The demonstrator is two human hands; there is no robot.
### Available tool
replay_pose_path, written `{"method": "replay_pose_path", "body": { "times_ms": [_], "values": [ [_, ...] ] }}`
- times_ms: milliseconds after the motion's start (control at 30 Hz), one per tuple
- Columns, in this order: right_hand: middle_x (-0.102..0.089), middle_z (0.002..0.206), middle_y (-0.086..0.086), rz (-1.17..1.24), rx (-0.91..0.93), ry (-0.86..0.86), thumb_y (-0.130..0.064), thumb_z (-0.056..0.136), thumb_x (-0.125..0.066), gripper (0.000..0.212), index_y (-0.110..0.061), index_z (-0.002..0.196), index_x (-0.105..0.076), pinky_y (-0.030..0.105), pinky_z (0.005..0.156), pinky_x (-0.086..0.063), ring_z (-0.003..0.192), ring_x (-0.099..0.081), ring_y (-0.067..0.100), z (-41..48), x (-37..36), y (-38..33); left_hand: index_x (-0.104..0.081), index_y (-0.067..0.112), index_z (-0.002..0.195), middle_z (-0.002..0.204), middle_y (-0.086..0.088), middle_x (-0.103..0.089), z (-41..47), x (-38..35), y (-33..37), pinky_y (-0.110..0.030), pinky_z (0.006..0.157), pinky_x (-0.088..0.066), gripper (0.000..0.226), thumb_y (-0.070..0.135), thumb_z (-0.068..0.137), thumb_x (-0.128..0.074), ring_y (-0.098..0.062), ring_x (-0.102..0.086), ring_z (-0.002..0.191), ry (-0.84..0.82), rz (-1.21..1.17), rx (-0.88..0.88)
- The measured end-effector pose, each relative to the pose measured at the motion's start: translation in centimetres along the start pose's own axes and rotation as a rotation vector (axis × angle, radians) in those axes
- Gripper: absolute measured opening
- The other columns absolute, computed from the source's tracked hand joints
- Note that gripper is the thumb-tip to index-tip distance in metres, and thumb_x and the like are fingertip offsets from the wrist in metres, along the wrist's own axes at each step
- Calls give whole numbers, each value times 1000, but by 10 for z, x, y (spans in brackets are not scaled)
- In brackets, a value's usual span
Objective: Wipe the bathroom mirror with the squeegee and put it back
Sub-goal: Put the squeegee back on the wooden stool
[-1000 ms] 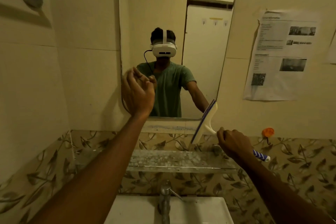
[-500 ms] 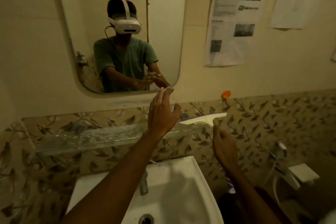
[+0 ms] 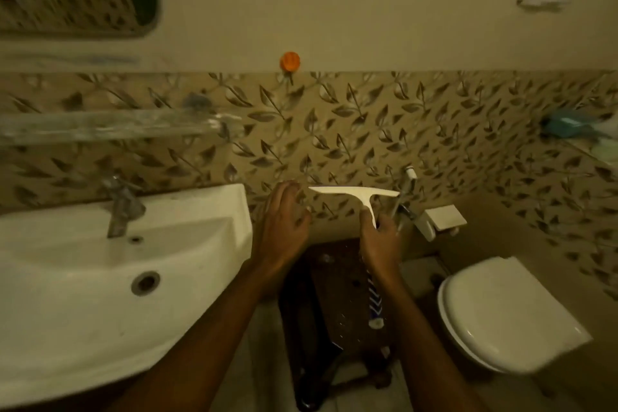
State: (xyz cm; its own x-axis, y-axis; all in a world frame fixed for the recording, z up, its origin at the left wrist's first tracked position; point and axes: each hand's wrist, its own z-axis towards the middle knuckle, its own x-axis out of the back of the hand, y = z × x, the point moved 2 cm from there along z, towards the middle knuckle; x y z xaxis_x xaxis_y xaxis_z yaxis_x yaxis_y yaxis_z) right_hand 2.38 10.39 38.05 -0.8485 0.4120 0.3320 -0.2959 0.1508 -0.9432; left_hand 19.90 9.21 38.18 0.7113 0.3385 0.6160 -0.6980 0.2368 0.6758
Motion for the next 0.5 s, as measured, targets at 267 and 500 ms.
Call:
{"method": "replay_pose_path", "body": {
  "times_ms": [267, 500],
  "values": [
    [-62, 121, 13, -147, -112, -51, -46, 98, -44, 46, -10, 121, -61, 36, 88, -41, 114, -57, 31, 58, 32, 88, -38, 16, 141, 149, -1, -36, -25, -109, -8, -38, 111, -33, 53, 31, 92, -54, -18, -34, 137, -112, 31, 155],
    [-64, 115, 17, -333, -101, -142, -39, 100, -43, 42, -4, 118, -59, 38, 88, -42, 110, -58, 35, 137, -9, 191, -44, 14, 136, 141, -4, -47, -14, -238, -71, -42, 108, -37, 52, 35, 89, -49, -22, -43, 131, -219, 79, 232]
  ]
}}
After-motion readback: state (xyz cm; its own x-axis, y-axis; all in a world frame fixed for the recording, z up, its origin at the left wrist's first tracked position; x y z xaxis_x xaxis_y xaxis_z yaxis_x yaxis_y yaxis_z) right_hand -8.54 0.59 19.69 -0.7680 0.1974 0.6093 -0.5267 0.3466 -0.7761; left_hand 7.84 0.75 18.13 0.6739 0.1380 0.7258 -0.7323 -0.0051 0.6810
